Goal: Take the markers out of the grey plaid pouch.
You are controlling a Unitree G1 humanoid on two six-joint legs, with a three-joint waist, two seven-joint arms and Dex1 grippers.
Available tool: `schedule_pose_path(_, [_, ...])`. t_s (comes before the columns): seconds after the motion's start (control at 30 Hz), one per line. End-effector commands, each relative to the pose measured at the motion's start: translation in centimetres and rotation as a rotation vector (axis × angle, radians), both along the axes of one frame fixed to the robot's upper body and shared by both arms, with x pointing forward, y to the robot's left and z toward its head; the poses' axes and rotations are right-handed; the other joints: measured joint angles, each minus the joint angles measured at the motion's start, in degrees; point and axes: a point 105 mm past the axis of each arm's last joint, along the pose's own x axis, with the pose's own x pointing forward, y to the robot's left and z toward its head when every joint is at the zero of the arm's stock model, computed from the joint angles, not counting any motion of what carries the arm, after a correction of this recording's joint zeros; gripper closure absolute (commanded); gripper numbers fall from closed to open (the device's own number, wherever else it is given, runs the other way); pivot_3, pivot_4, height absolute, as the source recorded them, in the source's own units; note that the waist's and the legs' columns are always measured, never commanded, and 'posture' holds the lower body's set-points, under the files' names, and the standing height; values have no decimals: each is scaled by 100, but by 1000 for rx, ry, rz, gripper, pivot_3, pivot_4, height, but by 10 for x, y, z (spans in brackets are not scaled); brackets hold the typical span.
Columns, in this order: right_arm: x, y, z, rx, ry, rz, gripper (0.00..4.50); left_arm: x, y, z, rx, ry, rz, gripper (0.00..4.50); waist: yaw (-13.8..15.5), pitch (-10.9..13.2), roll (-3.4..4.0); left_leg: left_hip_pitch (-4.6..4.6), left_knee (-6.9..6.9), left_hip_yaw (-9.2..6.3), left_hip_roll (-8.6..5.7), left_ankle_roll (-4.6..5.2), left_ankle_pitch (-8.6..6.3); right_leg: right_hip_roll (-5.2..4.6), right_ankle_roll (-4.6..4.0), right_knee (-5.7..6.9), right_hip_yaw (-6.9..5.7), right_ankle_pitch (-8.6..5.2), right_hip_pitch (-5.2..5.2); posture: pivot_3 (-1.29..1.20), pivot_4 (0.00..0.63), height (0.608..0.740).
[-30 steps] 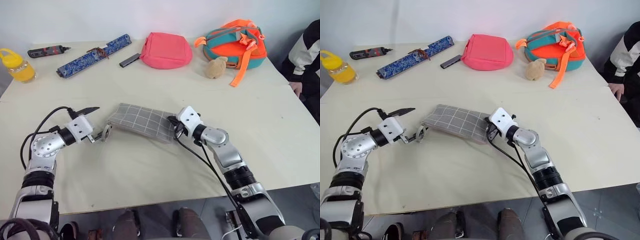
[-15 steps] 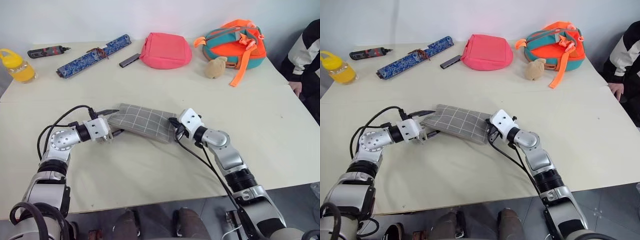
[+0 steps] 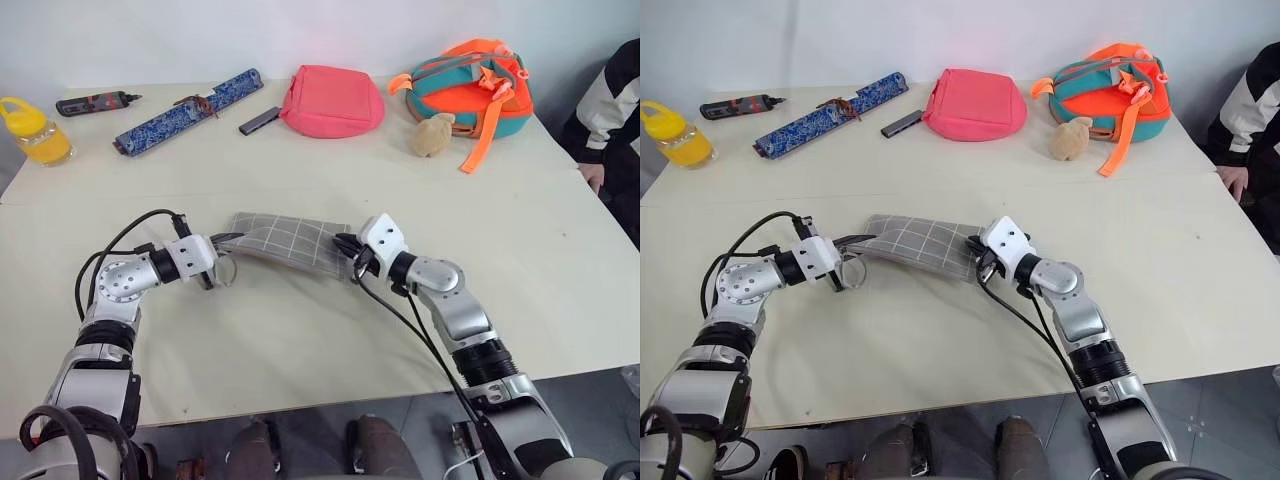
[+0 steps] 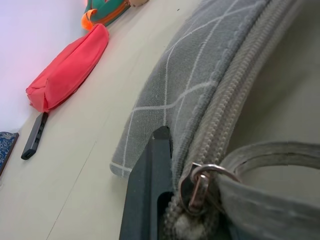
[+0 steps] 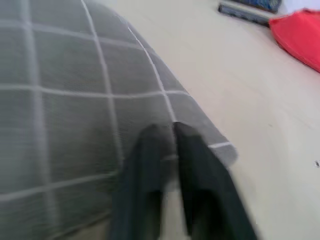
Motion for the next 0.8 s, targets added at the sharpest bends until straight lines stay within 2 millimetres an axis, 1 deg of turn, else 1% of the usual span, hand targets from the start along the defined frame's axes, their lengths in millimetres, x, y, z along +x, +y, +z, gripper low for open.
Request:
schedule_pose_path(0.03, [-20, 4, 53, 59, -138, 139, 2481, -1, -3, 1, -41, 3, 3, 4500, 3, 0, 0, 0, 0, -1, -1, 0, 0, -1, 0, 0, 0, 0, 0, 0, 150, 740])
schedule_pose_path(0.07, [-26, 7, 58, 41, -164, 177, 2186, -2, -4, 0, -36, 4, 2, 4500, 4, 0, 0, 0, 0, -2, 0, 0, 0, -1, 0, 0, 0, 0, 0, 0, 150, 740])
schedule_pose_path(0.1, [-38, 14, 59, -11, -198, 240, 1790, -3, -8, 1, -40, 14, -5, 4500, 9, 0, 0, 0, 1, -3, 0, 1, 0, 0, 0, 0, 0, 0, 1, 0, 150, 740])
schedule_pose_path(0.13, [-49, 21, 57, -75, -235, 296, 1479, -4, -11, 2, -38, 19, -16, 4500, 11, 0, 0, 0, 1, -3, 0, 0, 0, 0, 0, 1, 0, 0, 0, 0, 150, 740])
schedule_pose_path(0.17, [-59, 26, 50, -160, -267, 353, 1128, -5, -14, 2, -33, 34, -22, 4500, 11, 0, 0, 0, -1, -5, -1, 0, 0, -1, 0, 1, -1, 0, 1, 0, 150, 740])
schedule_pose_path(0.2, [-65, 29, 45, -216, -284, 387, 1128, -6, -16, 2, -31, 46, -23, 4500, 12, 0, 0, 0, -1, -11, 0, 1, -1, -1, 0, 1, -2, 0, 1, 0, 150, 740])
schedule_pose_path(0.27, [-67, 32, 28, -364, -353, 397, 1128, -8, -21, 9, -62, 61, -20, 4500, 13, 0, 0, -1, -1, -13, -1, 1, -1, -1, 0, 0, -5, 0, 3, 0, 150, 740])
schedule_pose_path(0.33, [-61, 31, 14, -478, -416, 359, 1128, -11, -25, 16, -75, 73, -10, 4500, 10, 0, -1, -2, 3, -10, -1, 1, -1, -2, 0, 0, -5, 0, 2, 0, 150, 740])
schedule_pose_path(0.37, [-57, 30, 10, -512, -443, 341, 1128, -12, -26, 17, -70, 79, -3, 4500, 10, 0, -1, -3, 7, -10, -1, 1, -1, -3, 1, 2, -5, 0, 2, 0, 150, 740])
schedule_pose_path(0.4, [-50, 29, 11, -513, -467, 287, 1128, -14, -27, 18, -81, 97, 2, 4500, 12, 1, -1, -2, 13, -9, -2, 1, -1, -3, 1, 6, -4, 0, 3, 0, 150, 740])
schedule_pose_path(0.53, [-41, 30, 20, -510, -550, 236, 1128, -22, -32, 15, -63, 157, 38, 4500, 0, 1, -1, -1, 25, -6, 2, 0, 0, -1, 0, 16, -1, 0, 3, 0, 150, 740])
schedule_pose_path(0.6, [-33, 26, 15, -577, -577, 211, 1128, -28, -37, 15, -107, 186, 47, 4500, -4, 1, -1, 0, 24, -6, 4, -1, 1, 1, 0, 17, 0, 0, 3, 0, 150, 740])
schedule_pose_path(0.7, [-26, 21, 11, -599, -576, 188, 1128, -32, -45, 17, -137, 191, 54, 4500, 10, 1, -1, 0, 25, -6, 4, -1, 0, 0, 0, 17, 3, 0, 3, 0, 150, 740])
schedule_pose_path(0.73, [-24, 21, 14, -579, -571, 178, 1299, -34, -46, 18, -135, 189, 57, 4500, 16, 1, -2, 0, 25, -6, 3, -1, 0, 0, 0, 17, 3, 0, 4, 0, 150, 740])
schedule_pose_path(0.8, [-22, 21, 19, -565, -584, 167, 1778, -35, -47, 19, -136, 182, 64, 4500, 22, 1, -2, 0, 24, -6, 3, -1, 0, 0, 0, 17, 3, 0, 4, 0, 150, 740])
